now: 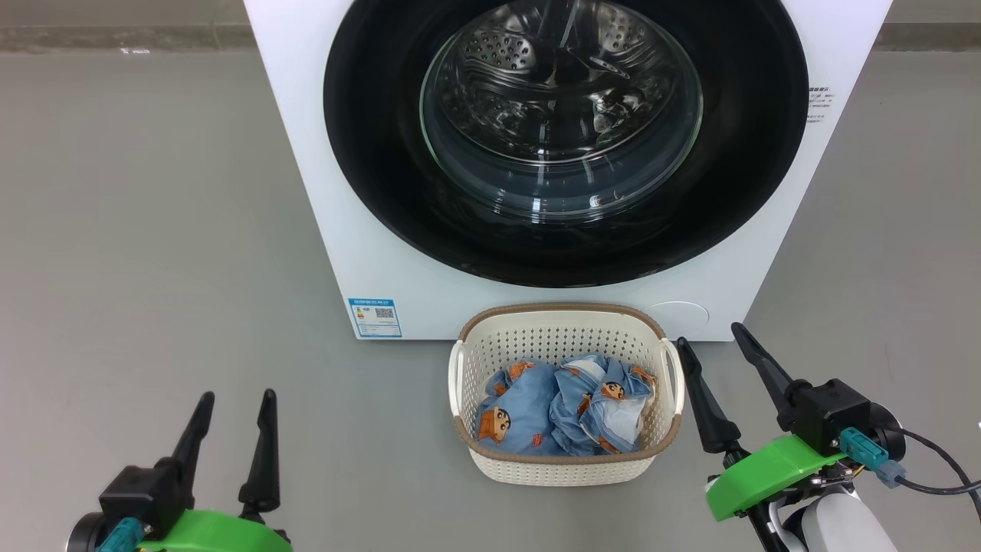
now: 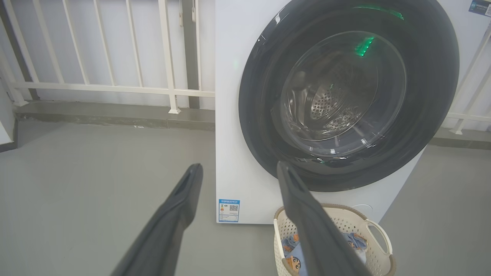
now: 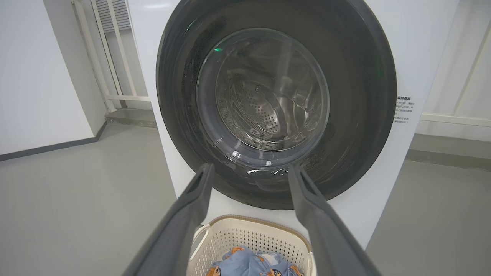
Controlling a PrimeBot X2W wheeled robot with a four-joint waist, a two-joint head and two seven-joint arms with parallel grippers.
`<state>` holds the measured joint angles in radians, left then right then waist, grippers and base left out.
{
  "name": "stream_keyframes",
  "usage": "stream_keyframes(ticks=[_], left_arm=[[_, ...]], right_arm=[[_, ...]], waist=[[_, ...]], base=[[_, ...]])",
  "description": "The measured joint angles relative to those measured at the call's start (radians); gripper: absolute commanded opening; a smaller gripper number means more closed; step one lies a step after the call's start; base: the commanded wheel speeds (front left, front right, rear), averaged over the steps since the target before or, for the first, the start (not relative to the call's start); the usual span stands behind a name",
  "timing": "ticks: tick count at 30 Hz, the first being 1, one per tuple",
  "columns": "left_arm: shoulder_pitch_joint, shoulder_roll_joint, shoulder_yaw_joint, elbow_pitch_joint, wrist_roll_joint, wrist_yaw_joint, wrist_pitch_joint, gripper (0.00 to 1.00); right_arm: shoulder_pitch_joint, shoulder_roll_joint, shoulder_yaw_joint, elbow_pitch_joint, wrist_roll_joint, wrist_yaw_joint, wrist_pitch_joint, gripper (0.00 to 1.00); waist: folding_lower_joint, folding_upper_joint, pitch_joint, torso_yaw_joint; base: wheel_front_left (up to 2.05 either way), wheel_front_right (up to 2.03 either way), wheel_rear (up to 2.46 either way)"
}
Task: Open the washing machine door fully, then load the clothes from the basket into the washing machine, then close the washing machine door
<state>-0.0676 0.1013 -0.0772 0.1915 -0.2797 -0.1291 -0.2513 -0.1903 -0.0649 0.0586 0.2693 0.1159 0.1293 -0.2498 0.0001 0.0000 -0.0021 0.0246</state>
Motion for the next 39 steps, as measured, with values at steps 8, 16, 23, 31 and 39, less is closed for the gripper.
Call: stream_keyframes(ticks=[8, 16, 23, 31, 39], left_arm=[[0.0, 0.0, 0.009, 0.0, -0.001, 0.0, 0.0, 1.0], [0.0, 0.0, 0.015, 0.0, 0.0, 0.0, 0.0, 1.0], [0.0, 0.0, 0.017, 0.0, 0.0, 0.0, 0.0, 1.0], [0.0, -0.001, 0.014, -0.002, -0.01, 0.0, 0.0, 1.0], [0.0, 0.001, 0.002, -0.003, -0.025, 0.0, -0.001, 1.0]], right_arm=[[0.0, 0.001, 0.0, 0.0, 0.0, 0.0, 0.0, 1.0], [0.0, 0.003, 0.0, 0.0, 0.0, 0.0, 0.0, 1.0], [0.0, 0.004, 0.001, 0.0, 0.0, 0.0, 0.0, 1.0], [0.0, 0.004, 0.001, 0.0, 0.0, 0.0, 0.0, 1.0], [0.0, 0.003, 0.001, 0.001, 0.0, 0.0, 0.0, 1.0]], waist=[[0.0, 0.0, -0.001, 0.001], [-0.0001, 0.0, -0.003, 0.002], [0.0, 0.0, -0.002, 0.001], [0.0, 0.0, 0.002, -0.001], [-0.0001, 0.0, 0.001, -0.002]], base=[[0.04, 0.04, -0.08], [0.5, 0.5, -1.01], [1.08, 1.08, -2.16], [1.21, 1.21, -2.42], [0.75, 0.75, -1.51]])
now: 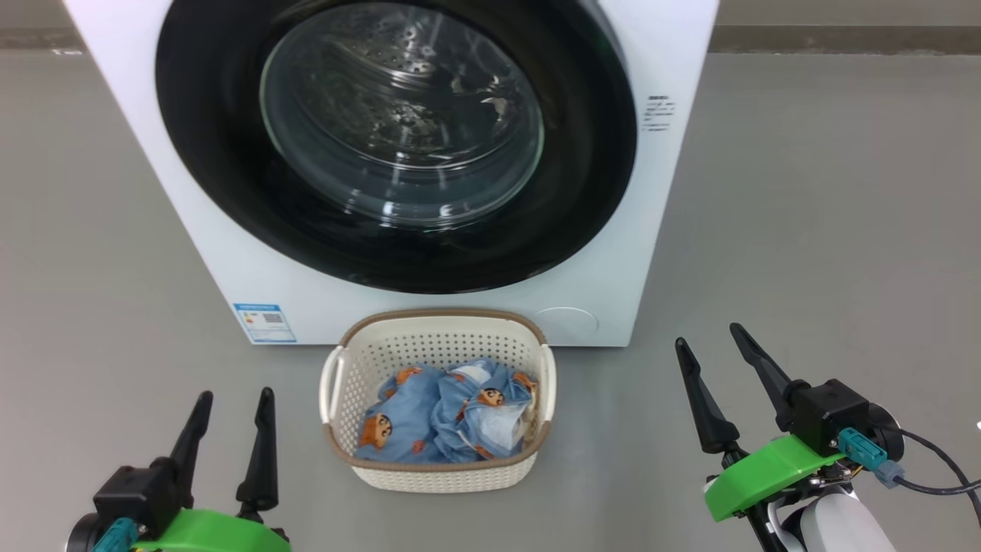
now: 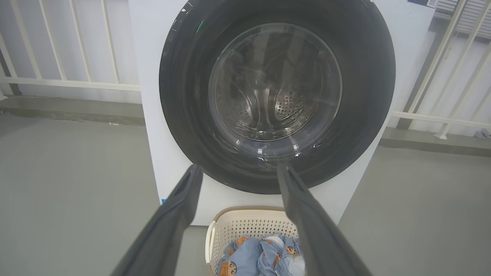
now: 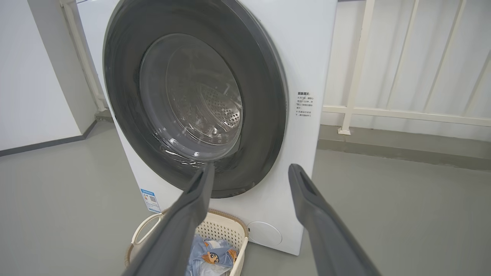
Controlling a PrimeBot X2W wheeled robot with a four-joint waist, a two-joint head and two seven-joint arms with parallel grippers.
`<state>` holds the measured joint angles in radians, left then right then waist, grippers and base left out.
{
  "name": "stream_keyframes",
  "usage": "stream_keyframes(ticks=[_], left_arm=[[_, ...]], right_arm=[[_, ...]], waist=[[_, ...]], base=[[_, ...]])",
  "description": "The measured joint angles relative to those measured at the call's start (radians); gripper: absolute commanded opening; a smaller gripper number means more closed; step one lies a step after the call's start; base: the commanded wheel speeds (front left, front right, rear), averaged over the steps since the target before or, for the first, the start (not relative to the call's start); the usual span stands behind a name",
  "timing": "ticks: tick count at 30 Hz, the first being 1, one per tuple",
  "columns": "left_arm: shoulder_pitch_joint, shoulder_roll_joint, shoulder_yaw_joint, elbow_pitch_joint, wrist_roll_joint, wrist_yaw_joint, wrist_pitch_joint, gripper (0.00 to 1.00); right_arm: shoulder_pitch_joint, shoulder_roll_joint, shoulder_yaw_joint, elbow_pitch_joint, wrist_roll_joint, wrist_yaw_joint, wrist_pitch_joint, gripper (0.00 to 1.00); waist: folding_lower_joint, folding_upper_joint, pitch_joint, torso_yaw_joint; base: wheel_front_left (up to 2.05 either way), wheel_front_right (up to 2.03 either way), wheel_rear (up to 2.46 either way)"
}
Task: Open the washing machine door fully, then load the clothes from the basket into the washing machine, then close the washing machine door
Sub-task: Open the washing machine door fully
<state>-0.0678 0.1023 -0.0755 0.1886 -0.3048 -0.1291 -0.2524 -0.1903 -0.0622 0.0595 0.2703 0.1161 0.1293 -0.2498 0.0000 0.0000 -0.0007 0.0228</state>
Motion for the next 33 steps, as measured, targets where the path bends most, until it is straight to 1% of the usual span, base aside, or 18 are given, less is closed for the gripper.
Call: stream_keyframes(ticks=[5, 33], left_arm=[[0.0, 0.001, -0.005, 0.0, 0.0, 0.0, 0.0, 1.0], [0.0, 0.008, -0.008, 0.002, 0.0, 0.0, 0.0, 1.0]], right_arm=[[0.0, 0.0, 0.0, 0.0, 0.0, 0.0, 0.0, 1.0], [0.0, 0.0, 0.002, 0.001, 0.001, 0.0, 0.0, 1.0]], waist=[[0.0, 0.0, -0.001, 0.0], [0.0, 0.0, 0.001, 0.004]], base=[[0.24, 0.24, -0.48], [0.0, 0.0, 0.0]])
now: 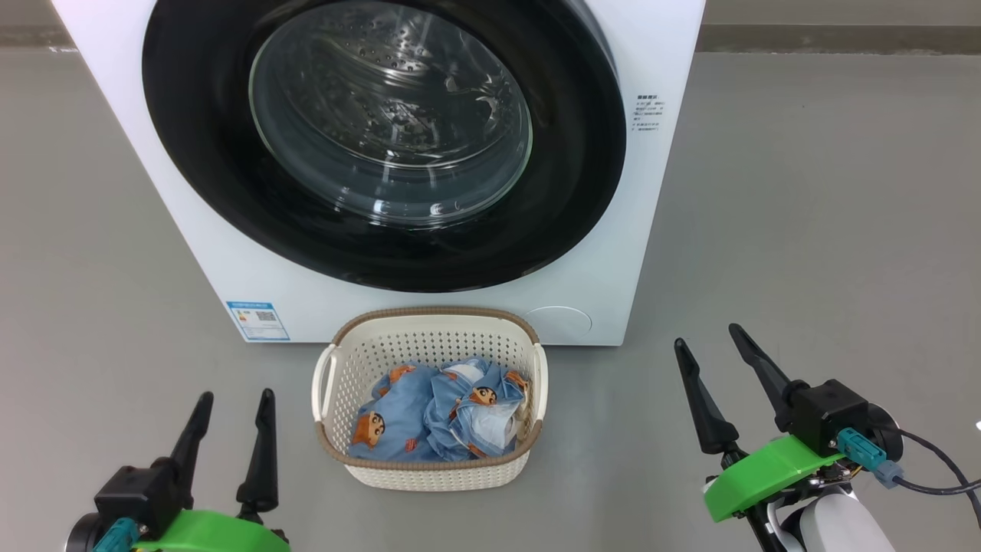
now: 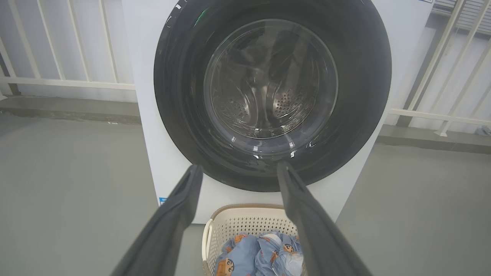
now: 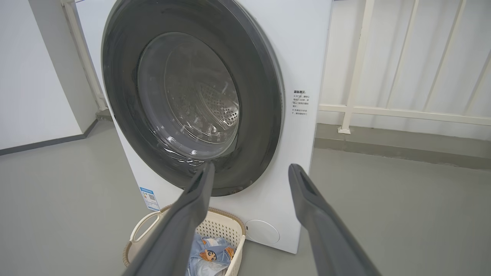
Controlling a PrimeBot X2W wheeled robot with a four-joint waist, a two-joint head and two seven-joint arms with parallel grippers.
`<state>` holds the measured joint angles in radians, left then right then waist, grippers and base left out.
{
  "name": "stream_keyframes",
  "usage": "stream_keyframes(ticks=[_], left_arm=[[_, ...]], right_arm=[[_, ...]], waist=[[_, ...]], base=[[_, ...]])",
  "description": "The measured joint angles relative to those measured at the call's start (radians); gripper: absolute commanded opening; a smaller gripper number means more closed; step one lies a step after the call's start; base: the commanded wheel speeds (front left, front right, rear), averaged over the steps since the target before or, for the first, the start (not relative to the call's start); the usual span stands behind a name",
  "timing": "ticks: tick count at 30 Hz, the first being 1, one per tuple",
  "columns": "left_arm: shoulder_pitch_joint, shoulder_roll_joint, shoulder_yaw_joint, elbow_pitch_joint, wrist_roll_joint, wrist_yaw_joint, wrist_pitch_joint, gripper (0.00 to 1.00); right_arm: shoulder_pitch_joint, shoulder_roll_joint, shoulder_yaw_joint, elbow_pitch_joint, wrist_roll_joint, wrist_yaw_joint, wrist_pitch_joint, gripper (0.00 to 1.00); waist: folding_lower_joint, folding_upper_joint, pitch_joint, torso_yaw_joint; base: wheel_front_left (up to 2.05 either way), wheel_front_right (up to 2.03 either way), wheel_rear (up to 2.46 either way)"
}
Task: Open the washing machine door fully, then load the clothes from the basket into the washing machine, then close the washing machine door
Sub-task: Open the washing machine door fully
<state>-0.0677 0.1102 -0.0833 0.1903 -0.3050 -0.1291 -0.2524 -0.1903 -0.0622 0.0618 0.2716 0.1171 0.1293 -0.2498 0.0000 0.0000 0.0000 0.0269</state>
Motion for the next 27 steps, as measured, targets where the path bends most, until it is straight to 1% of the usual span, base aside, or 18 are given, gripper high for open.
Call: stream_keyframes(ticks=[16, 27], left_arm=[[-0.001, -0.006, 0.016, 0.0, 0.0, 0.0, 0.0, 1.0], [-0.04, -0.01, 0.022, -0.016, -0.002, 0.0, 0.0, 1.0]], right_arm=[[-0.004, 0.0, -0.016, 0.001, 0.0, 0.0, 0.0, 1.0], [-0.112, -0.024, -0.059, 0.013, 0.0, 0.0, 0.0, 1.0]], waist=[[0.0, 0.0, 0.019, 0.011], [0.0, 0.0, 0.079, 0.025]], base=[[0.0, 0.0, 0.0], [0.0, 0.0, 0.0]])
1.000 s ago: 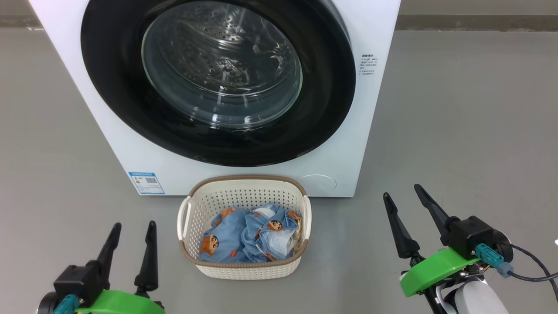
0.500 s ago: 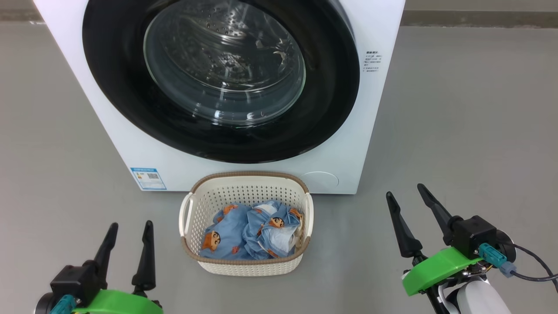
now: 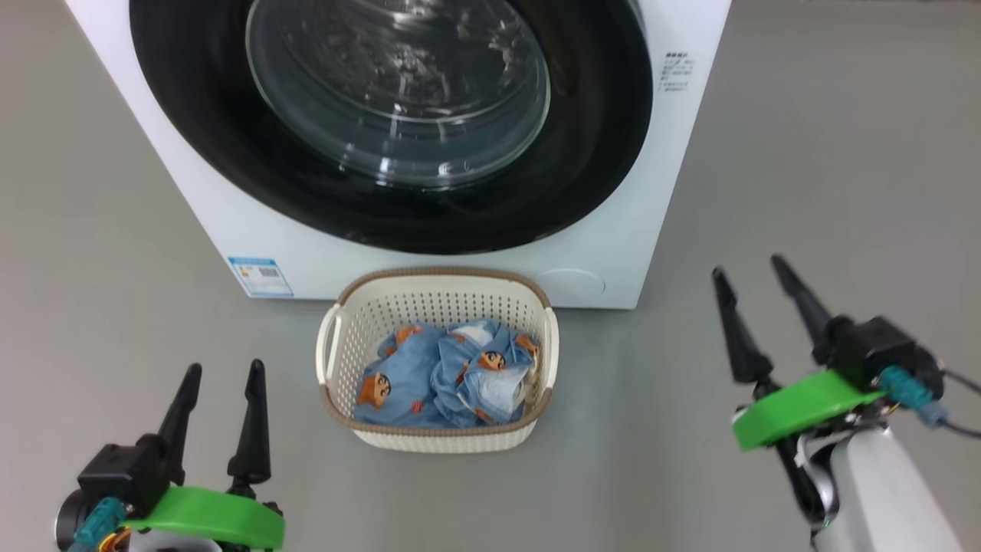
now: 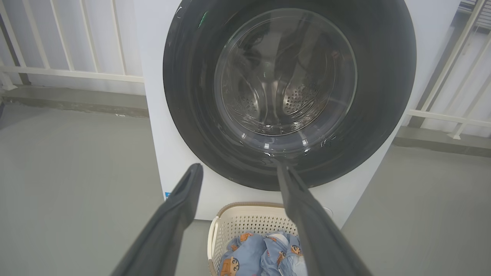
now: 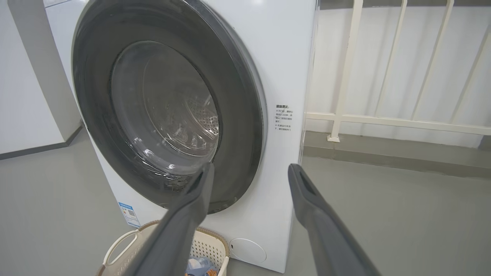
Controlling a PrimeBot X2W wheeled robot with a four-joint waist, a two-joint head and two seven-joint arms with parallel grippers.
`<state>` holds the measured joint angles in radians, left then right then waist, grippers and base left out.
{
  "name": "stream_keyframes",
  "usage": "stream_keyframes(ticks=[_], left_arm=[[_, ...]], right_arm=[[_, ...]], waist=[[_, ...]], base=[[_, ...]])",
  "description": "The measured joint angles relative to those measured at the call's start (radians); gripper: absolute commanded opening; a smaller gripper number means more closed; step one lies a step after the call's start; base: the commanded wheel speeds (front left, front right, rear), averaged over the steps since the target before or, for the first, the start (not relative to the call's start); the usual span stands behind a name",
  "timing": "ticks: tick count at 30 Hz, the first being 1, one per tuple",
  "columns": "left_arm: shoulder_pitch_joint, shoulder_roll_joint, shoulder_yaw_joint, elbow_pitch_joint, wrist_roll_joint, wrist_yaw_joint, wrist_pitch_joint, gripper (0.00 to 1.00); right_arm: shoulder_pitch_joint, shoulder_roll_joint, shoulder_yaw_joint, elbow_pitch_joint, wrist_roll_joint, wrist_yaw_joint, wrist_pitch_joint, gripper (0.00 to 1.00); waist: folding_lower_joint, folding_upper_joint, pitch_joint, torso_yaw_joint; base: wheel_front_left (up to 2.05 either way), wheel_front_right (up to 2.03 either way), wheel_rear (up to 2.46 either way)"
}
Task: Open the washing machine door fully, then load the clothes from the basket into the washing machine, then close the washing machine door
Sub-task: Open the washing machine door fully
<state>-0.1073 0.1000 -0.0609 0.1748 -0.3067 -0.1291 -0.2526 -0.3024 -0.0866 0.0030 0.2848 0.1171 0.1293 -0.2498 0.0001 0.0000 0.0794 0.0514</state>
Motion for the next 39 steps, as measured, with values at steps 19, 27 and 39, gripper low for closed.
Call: stream_keyframes(ticks=[19, 27, 39], left_arm=[[-0.093, 0.011, -0.025, -0.047, -0.027, 0.0, -0.003, 1.0], [-0.134, 0.012, -0.035, -0.052, -0.043, 0.0, -0.003, 1.0], [-0.171, 0.012, -0.054, -0.055, -0.064, 0.0, -0.003, 1.0]], right_arm=[[-0.303, -0.074, -0.111, 0.12, 0.284, 0.0, 0.0, 0.0], [-0.473, -0.139, -0.078, 0.217, 0.576, 0.0, 0.034, 0.0], [-0.693, -0.224, -0.048, 0.326, 1.038, 0.0, 0.351, 0.0]], waist=[[-0.0001, 0.0, 0.17, 0.042], [0.0, 0.0, 0.244, 0.068], [0.0, 0.0, 0.315, 0.109]], base=[[0.0, 0.0, 0.0], [0.0, 0.0, 0.0], [0.0, 0.0, 0.0]])
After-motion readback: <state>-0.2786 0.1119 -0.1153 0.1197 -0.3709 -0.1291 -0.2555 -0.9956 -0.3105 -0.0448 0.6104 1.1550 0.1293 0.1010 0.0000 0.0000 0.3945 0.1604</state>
